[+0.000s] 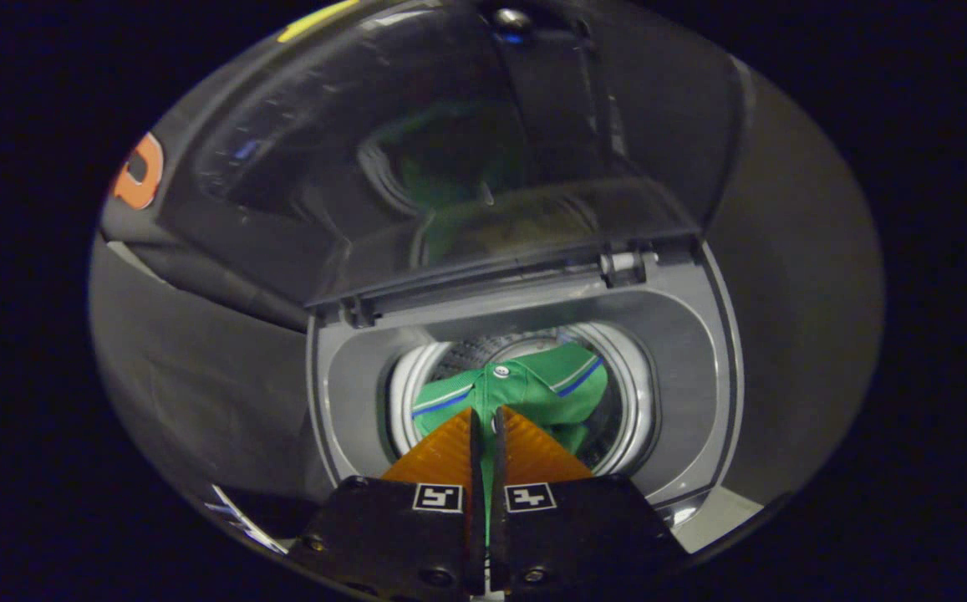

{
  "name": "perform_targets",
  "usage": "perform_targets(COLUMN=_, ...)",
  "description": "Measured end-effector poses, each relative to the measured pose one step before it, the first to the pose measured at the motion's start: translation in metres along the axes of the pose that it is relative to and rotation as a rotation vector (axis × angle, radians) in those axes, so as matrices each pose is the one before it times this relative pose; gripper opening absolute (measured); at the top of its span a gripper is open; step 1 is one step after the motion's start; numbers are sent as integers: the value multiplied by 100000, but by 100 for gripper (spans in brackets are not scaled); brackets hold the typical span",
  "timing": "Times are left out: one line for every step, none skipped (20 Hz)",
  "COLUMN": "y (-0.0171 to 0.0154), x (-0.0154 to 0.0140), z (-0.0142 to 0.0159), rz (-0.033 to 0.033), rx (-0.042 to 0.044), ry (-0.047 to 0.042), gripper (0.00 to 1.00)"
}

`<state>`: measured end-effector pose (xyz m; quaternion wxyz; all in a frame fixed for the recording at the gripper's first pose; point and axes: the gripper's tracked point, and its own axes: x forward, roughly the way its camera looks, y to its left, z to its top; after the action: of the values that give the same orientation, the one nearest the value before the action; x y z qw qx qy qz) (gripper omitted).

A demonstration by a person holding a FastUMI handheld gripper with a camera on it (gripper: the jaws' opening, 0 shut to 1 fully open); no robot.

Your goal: Put the clothes into the washing machine and then close the washing machine lid.

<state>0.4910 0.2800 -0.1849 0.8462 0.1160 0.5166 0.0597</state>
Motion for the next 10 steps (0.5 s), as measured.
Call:
perform_targets(y=-213, x=438, z=15, rz=-994, rx=701, ry=353, gripper=5)
perform_targets(y=-86, x=214, z=-209, rz=-1183, rx=813, ry=-39, gripper=5)
perform_targets(y=152, x=-60, z=-73, rz=-254, rx=917, ry=1, gripper=5)
perform_targets(y=-10, x=242, z=-201, rz=-338, rx=-16, ry=245, gripper=5)
perform_targets(y=-220, x=-11, z=-32, rz=-597, rx=-773, ry=22, gripper=5)
perform_targets(y=-150, x=-22, z=14, rz=-441, rx=-742, ry=-17, gripper=5)
perform_targets(y=94, x=29, z=-16, rz=-66, rx=-185, ry=23, gripper=5)
perform_targets(y=34, x=55, z=-16, rz=-342, rx=-18, ry=-247, gripper=5)
perform_targets(y=-42, x=-18, z=89, rz=-44, rx=-259, ry=-288, gripper=5)
perform_targets(y=21, x=-23, z=87, rz=52, rx=-211, ry=-399, gripper=5)
